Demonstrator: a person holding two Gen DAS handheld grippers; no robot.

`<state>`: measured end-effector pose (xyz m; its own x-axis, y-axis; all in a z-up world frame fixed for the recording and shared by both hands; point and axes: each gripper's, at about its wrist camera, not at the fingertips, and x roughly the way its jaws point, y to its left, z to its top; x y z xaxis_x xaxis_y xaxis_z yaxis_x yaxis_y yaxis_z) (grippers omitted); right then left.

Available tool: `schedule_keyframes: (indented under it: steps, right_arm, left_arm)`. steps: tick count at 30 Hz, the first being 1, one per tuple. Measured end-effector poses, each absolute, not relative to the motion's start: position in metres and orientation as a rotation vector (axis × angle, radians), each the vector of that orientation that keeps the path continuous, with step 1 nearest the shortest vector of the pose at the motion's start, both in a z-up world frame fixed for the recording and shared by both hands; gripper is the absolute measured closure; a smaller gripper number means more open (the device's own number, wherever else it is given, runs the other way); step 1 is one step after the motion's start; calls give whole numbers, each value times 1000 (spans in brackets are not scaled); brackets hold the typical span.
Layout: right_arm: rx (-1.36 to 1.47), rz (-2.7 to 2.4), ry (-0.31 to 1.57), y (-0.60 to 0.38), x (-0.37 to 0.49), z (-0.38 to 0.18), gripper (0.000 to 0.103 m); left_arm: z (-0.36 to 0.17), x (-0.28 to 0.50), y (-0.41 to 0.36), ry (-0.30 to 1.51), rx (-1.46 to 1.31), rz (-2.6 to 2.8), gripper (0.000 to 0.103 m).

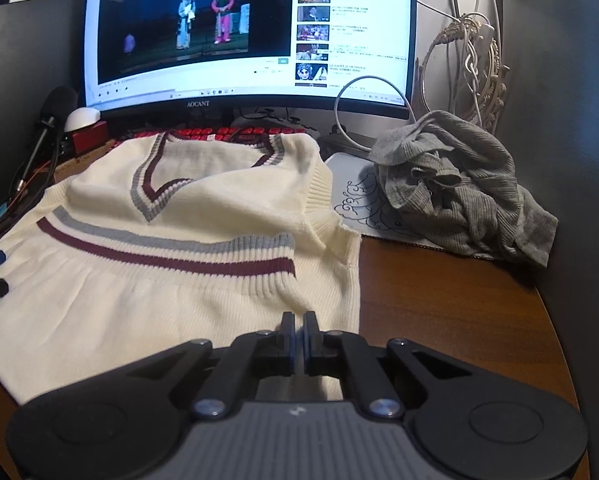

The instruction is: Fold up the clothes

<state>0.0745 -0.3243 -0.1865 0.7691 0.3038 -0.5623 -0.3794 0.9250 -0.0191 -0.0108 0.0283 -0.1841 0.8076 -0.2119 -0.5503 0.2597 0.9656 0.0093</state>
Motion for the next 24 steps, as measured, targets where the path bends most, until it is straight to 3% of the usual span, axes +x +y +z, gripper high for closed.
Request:
schedule_keyframes:
  steps: [9, 17, 24]
  right_arm:
    - [-134, 331, 626, -340, 4, -181, 99]
    - [-120, 322, 615, -337, 14, -183, 99]
    - [-107, 313, 605, -334, 22, -184, 99]
  left_arm:
    - [-185, -12, 28, 569, 83, -248, 37]
    - [-181, -13, 31, 581, 94, -253, 38]
    - [-172, -19, 55, 631, 48, -187, 76]
